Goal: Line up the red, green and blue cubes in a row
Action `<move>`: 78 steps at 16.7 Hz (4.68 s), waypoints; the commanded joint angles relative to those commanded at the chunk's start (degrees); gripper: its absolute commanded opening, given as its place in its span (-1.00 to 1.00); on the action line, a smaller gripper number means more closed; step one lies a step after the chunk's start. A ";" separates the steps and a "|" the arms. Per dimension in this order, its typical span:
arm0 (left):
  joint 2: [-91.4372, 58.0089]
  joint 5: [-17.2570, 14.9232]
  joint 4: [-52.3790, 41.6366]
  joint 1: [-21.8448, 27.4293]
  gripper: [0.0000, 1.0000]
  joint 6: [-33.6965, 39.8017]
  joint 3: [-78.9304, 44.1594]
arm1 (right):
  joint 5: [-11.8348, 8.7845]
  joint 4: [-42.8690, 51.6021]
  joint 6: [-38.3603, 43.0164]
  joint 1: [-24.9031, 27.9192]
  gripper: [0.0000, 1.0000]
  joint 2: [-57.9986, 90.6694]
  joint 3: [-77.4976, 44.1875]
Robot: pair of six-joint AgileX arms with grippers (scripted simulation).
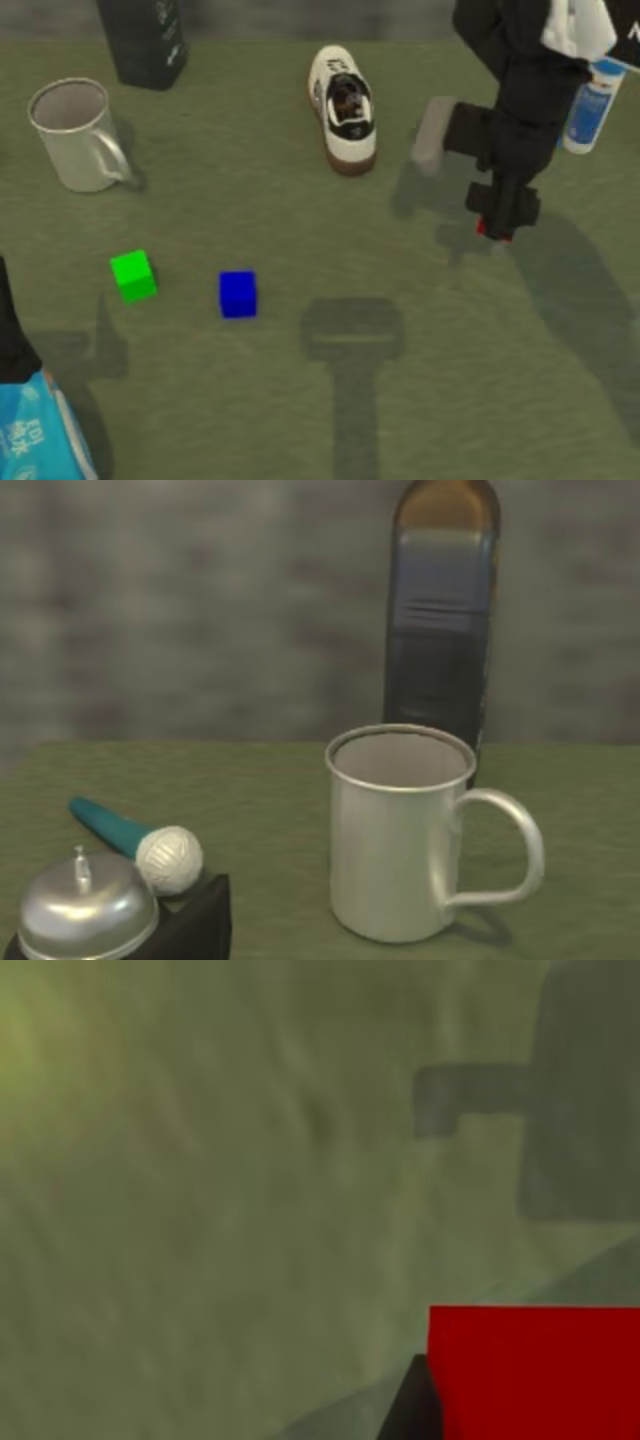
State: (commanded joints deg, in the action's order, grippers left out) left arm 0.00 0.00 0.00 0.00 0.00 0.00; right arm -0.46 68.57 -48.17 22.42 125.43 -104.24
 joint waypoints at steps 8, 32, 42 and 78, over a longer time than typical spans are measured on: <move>0.00 0.00 0.00 0.00 1.00 0.00 0.00 | 0.05 8.35 12.38 29.35 -1.00 8.83 -17.04; 0.00 0.00 0.00 0.00 1.00 0.00 0.00 | 0.21 -5.38 14.79 33.42 -0.40 11.32 -6.43; 0.00 0.00 0.00 0.00 1.00 0.00 0.00 | 0.21 -5.38 14.79 33.42 1.00 11.32 -6.43; -49.70 0.12 -27.76 5.35 1.00 -24.23 -38.84 | -2.83 -25.08 28.89 8.51 1.00 -47.98 29.18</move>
State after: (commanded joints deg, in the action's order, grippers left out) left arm -49.70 0.12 -27.76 5.35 -24.23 -38.84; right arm -3.29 43.50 -19.28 30.94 77.45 -75.06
